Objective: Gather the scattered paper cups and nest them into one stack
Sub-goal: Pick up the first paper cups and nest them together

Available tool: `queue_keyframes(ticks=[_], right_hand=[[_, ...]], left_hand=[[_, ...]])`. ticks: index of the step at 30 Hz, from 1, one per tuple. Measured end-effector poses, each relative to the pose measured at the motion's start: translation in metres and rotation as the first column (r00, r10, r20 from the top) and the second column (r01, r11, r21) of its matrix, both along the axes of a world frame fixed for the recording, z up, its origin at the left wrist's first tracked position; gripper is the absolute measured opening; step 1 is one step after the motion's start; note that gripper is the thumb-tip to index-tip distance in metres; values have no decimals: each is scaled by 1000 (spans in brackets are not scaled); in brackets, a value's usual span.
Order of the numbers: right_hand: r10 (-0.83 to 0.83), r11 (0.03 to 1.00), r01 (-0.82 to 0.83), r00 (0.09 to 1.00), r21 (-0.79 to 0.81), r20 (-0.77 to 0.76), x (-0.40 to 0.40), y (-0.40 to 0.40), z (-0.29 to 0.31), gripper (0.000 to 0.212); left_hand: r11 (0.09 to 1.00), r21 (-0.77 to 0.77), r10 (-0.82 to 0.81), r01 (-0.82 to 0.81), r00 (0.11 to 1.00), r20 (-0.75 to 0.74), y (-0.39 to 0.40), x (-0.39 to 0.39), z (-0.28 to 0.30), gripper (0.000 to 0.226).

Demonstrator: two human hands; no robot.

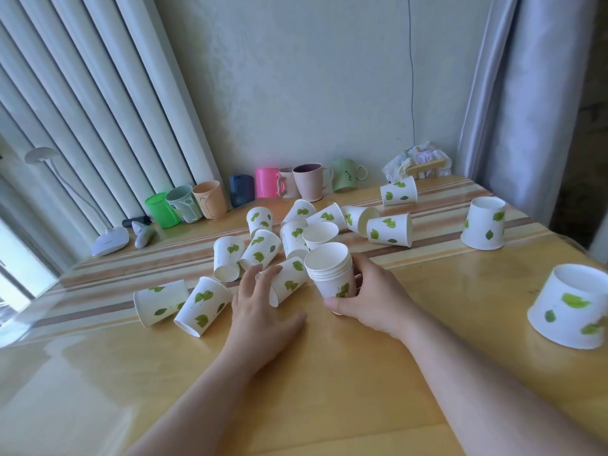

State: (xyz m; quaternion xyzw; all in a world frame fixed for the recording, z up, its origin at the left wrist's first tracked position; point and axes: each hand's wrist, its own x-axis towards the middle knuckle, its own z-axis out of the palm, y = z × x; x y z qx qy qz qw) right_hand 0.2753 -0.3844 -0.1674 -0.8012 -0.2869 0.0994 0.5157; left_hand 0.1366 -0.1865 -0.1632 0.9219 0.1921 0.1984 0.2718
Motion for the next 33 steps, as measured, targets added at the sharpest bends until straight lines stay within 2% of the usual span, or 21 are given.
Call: queue_keyframes(ticks=[8, 10, 12, 14, 16, 18, 22, 29, 33], right_hand=[[-20, 999, 21, 1000, 29, -21, 3, -2, -2, 61], [-27, 998, 28, 999, 47, -28, 3, -3, -1, 59], [-24, 999, 25, 999, 48, -33, 4, -2, -3, 58], [-11, 999, 12, 999, 40, -30, 5, 0, -5, 58], [6, 999, -5, 1000, 37, -22, 5, 0, -6, 60], [14, 999, -13, 1000, 44, -6, 4, 0, -6, 65], [22, 998, -24, 999, 51, 30, 4, -2, -6, 67], [27, 998, -29, 999, 53, 39, 5, -1, -7, 68], [39, 997, -41, 999, 64, 31, 6, -1, -7, 70]], left_hand=[[998, 14, 61, -63, 995, 77, 8, 16, -3, 72], [993, -81, 93, -84, 989, 117, 5, 14, -1, 75], [963, -258, 137, -78, 966, 219, -1, 12, 10, 78], [886, -463, 198, -26, 924, 327, -7, 12, 29, 71], [833, -551, 216, 58, 882, 418, -13, 14, 46, 61], [837, -530, 158, 137, 867, 474, -20, 15, 62, 60], [893, -401, 12, 203, 881, 473, -31, 19, 75, 57], [961, -253, -18, 107, 944, 329, -33, 29, 70, 82], [965, -240, -43, 103, 970, 240, -33, 25, 64, 99]])
